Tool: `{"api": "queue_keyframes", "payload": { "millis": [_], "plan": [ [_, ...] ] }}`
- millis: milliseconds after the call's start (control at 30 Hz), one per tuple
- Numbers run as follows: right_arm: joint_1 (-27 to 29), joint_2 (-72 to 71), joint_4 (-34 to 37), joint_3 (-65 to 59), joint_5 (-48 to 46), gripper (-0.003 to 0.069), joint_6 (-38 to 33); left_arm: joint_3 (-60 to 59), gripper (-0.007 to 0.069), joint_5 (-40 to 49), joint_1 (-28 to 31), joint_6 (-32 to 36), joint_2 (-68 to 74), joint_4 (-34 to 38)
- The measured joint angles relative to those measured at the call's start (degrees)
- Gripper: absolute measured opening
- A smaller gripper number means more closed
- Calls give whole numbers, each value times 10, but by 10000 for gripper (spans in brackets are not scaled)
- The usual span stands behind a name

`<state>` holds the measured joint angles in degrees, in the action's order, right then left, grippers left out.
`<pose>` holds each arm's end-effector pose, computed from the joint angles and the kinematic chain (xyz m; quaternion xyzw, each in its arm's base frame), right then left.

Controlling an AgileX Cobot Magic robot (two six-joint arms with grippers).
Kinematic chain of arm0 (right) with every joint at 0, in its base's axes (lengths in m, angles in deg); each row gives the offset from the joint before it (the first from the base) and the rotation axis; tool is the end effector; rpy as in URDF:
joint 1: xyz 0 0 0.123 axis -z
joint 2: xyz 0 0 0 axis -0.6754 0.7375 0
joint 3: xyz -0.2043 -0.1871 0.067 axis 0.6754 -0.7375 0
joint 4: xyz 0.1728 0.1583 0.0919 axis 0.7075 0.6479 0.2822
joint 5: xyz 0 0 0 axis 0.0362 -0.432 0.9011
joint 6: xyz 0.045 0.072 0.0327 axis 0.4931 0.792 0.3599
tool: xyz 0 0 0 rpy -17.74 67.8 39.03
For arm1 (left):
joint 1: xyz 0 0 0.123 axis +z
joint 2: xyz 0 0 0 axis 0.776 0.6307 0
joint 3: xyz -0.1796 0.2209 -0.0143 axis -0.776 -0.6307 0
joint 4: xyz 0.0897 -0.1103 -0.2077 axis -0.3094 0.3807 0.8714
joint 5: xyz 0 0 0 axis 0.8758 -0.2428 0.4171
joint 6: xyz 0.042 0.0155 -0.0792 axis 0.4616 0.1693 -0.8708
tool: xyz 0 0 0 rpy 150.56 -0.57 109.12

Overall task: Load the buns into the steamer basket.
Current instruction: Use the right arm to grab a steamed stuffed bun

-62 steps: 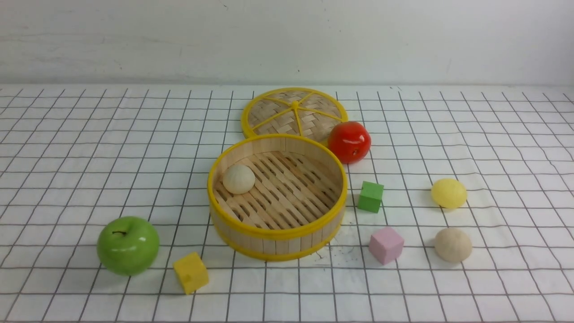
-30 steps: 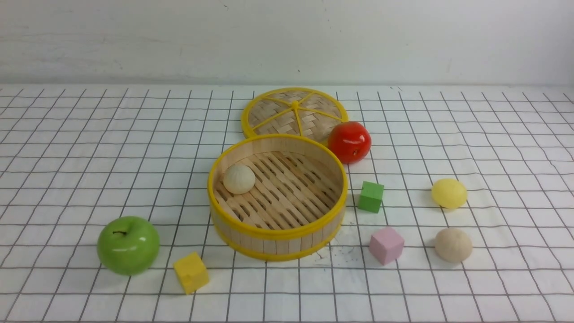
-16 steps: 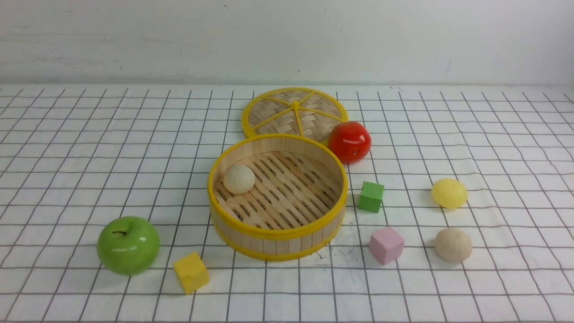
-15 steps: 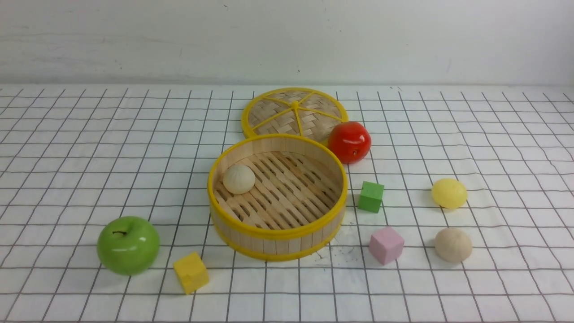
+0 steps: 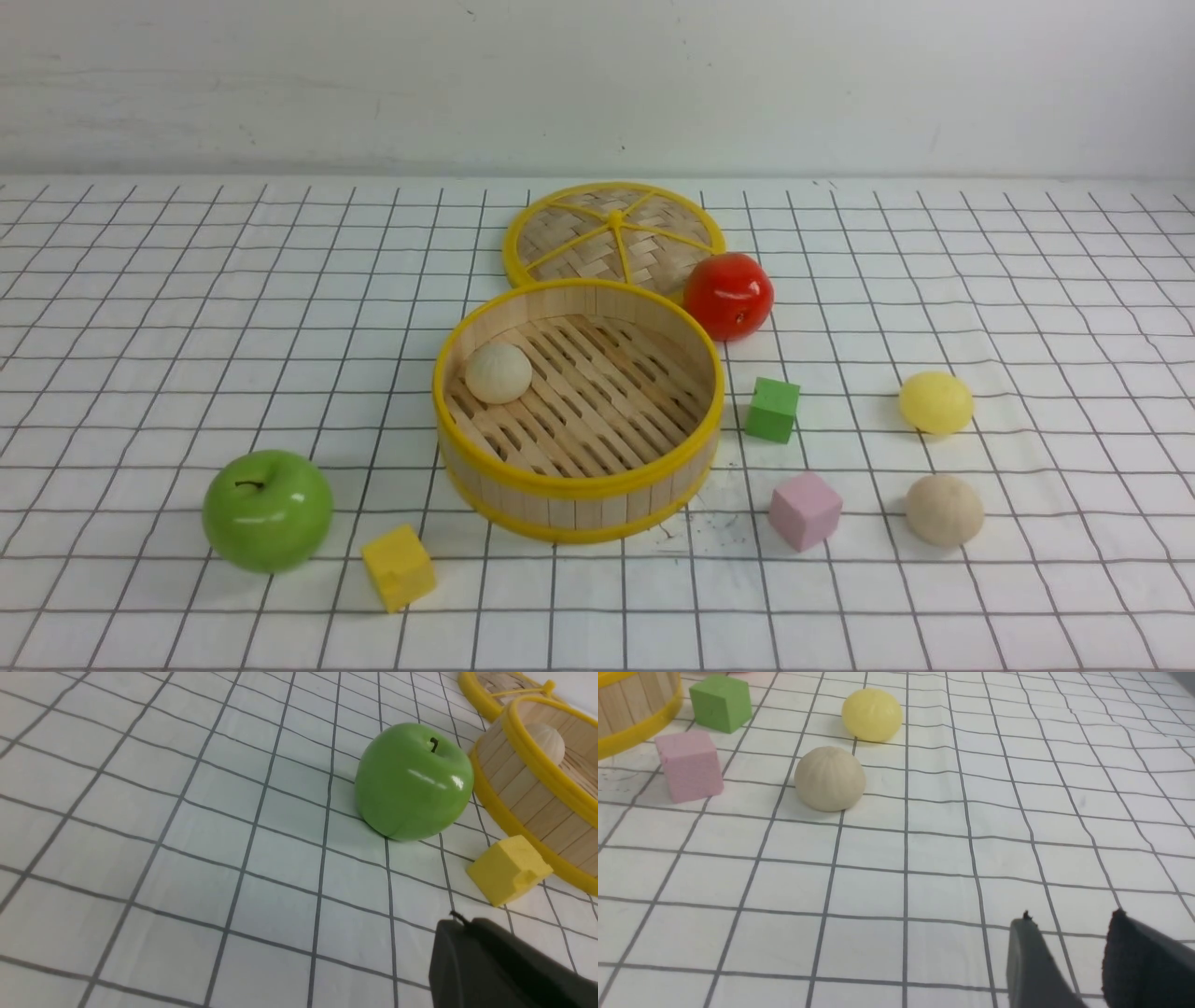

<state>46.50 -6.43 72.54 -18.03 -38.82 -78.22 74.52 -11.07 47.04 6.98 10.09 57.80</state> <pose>0.0515 -0.0019 0.1724 -0.0330 0.8109 -0.0536 0.5818 0.0522 -0.0033 0.1688 -0.1385 0.7985 -0.1371 0.5696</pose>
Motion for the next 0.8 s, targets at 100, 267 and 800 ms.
{"api": "queue_keyframes", "payload": {
  "millis": [100,267,800],
  "plan": [
    [0,0,-1,-4,32,241,0,0,11,0,0,0,0,0],
    [0,0,58,-8,167,241,15,0,17,0,0,0,0,0],
    [0,0,361,30,482,241,144,0,25,0,0,0,0,1]
  ]
}}
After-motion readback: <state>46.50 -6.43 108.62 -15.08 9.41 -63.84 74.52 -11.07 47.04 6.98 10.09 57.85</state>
